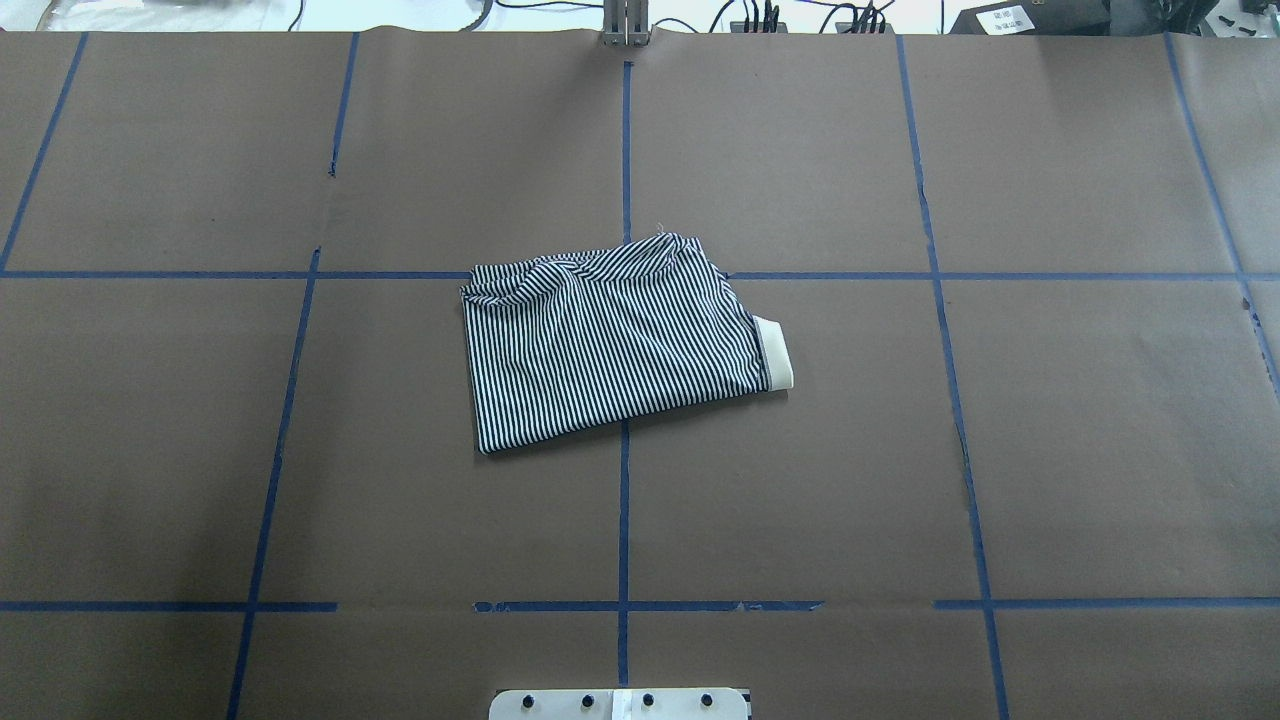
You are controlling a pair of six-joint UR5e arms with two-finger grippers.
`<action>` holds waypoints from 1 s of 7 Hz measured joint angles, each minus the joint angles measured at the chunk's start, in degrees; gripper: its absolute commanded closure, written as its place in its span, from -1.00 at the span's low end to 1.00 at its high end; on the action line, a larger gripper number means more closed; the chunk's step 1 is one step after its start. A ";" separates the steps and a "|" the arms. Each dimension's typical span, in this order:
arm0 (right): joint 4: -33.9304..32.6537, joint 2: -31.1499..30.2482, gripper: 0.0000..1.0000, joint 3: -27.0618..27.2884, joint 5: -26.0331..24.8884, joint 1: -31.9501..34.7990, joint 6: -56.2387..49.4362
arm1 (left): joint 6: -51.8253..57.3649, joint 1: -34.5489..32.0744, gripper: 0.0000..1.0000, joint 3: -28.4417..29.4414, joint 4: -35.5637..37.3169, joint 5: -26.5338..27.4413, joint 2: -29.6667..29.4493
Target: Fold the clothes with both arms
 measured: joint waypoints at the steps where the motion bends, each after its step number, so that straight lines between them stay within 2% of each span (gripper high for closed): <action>1: 0.01 -0.31 -1.00 1.07 -0.03 0.03 0.07 | -0.10 0.00 -1.00 0.02 -0.41 -0.19 0.16; 5: 0.09 -0.98 -1.00 2.82 -0.79 0.07 0.07 | -0.29 0.00 -1.00 -0.14 -0.45 0.75 0.05; 7: 0.09 -1.09 -1.00 2.90 -0.89 0.07 0.04 | -0.44 0.00 -1.00 -0.28 -0.41 3.26 -0.17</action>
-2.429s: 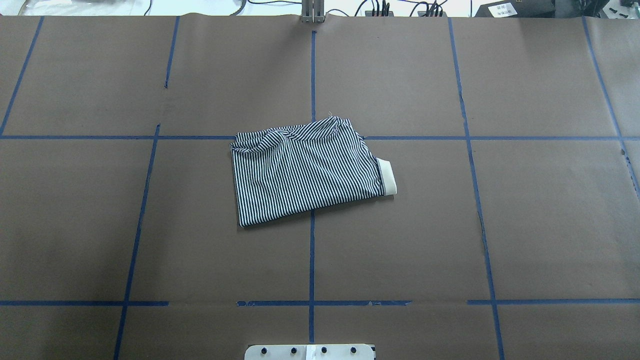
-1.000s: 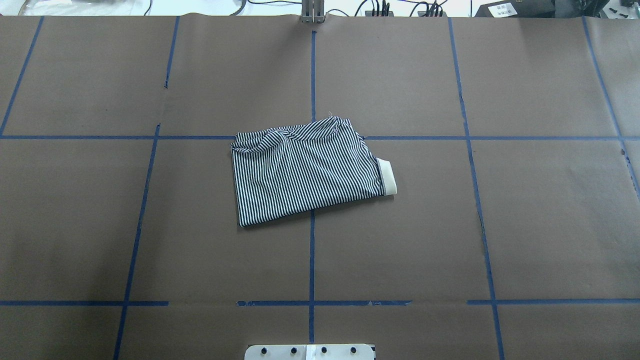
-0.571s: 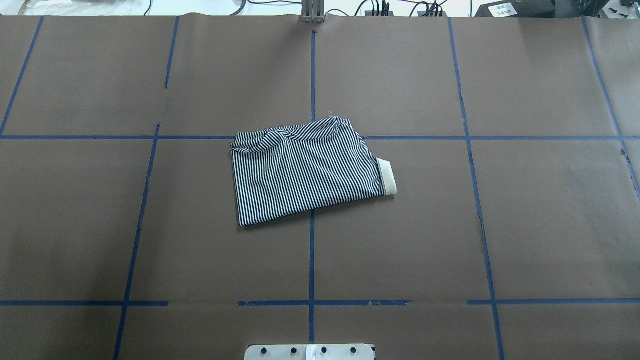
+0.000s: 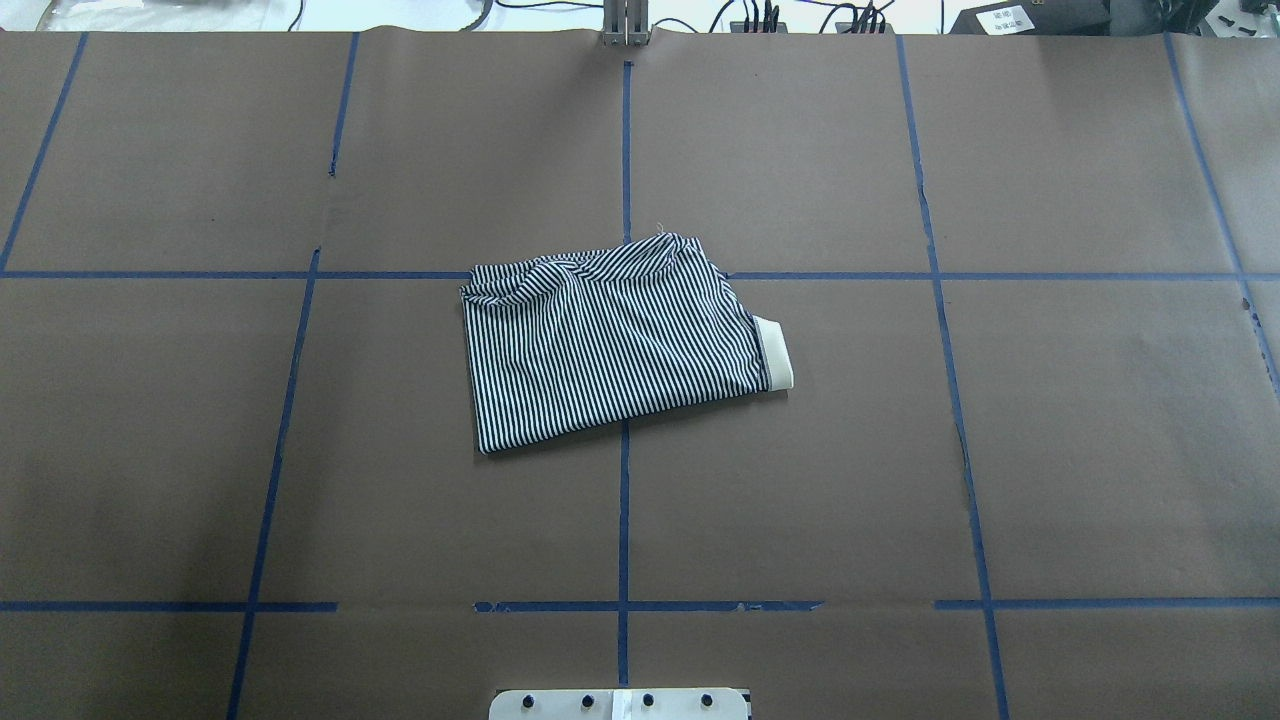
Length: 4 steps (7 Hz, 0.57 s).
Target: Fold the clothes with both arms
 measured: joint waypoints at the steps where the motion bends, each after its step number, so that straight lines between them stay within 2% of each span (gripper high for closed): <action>1: 0.00 -0.02 -1.00 0.00 0.01 -0.01 0.00 | -0.05 0.00 -1.00 -0.16 0.01 0.91 0.00; 4: 0.00 -0.30 -1.00 -0.06 0.07 -0.04 0.00 | -0.12 -0.03 -1.00 0.32 0.69 1.32 0.22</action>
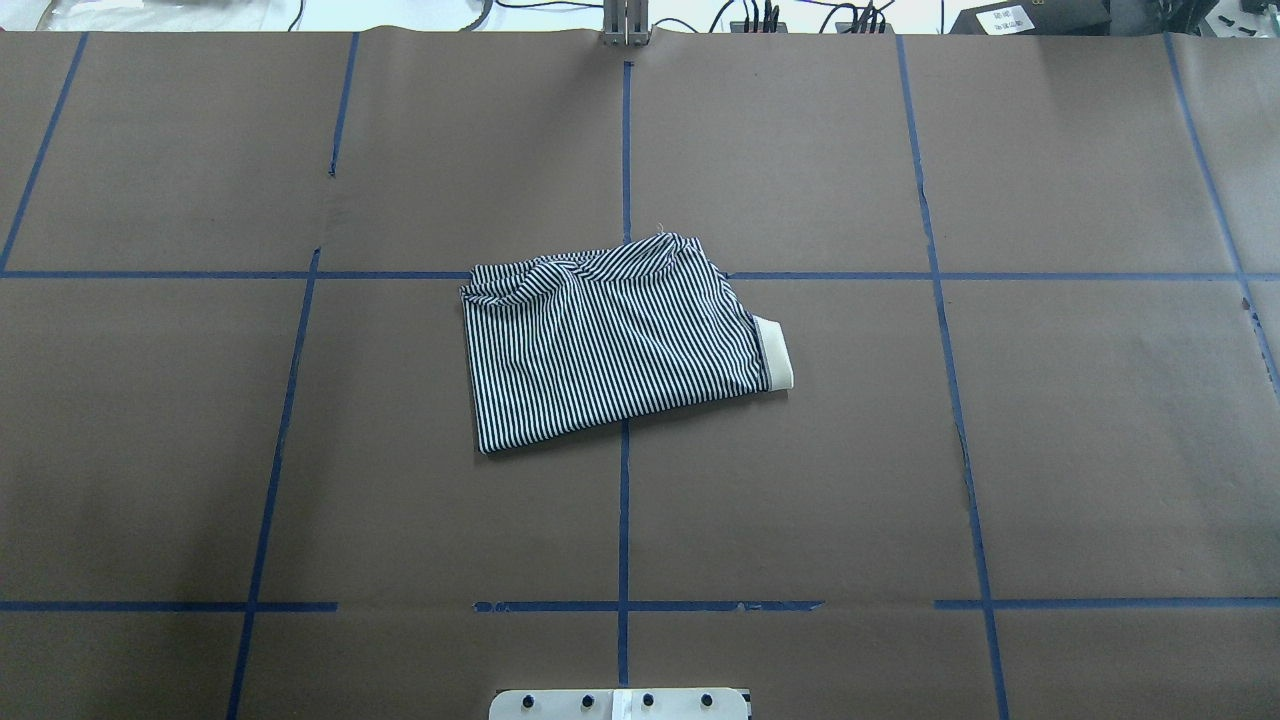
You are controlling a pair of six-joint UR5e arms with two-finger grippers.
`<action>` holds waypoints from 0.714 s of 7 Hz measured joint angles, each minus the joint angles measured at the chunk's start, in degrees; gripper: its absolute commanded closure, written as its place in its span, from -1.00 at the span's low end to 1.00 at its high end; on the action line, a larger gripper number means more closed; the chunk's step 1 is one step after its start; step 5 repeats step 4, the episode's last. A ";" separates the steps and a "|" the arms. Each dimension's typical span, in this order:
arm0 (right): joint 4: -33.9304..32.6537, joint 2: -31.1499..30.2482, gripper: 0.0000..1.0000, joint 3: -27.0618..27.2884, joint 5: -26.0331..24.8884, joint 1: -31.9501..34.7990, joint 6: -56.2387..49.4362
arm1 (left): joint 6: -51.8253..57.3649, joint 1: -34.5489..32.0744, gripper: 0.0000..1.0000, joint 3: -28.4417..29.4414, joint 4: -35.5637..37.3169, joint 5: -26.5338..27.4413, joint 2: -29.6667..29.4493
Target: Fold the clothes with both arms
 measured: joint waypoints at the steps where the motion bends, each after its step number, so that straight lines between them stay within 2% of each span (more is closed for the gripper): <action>1: 0.00 -0.08 -1.00 -0.01 0.03 0.00 0.00 | 0.05 -0.09 -1.00 0.17 0.62 -0.11 0.29; 5: 0.06 -0.44 -1.00 0.03 0.11 -0.02 0.00 | -0.05 -0.54 -1.00 -0.38 3.78 -0.22 0.30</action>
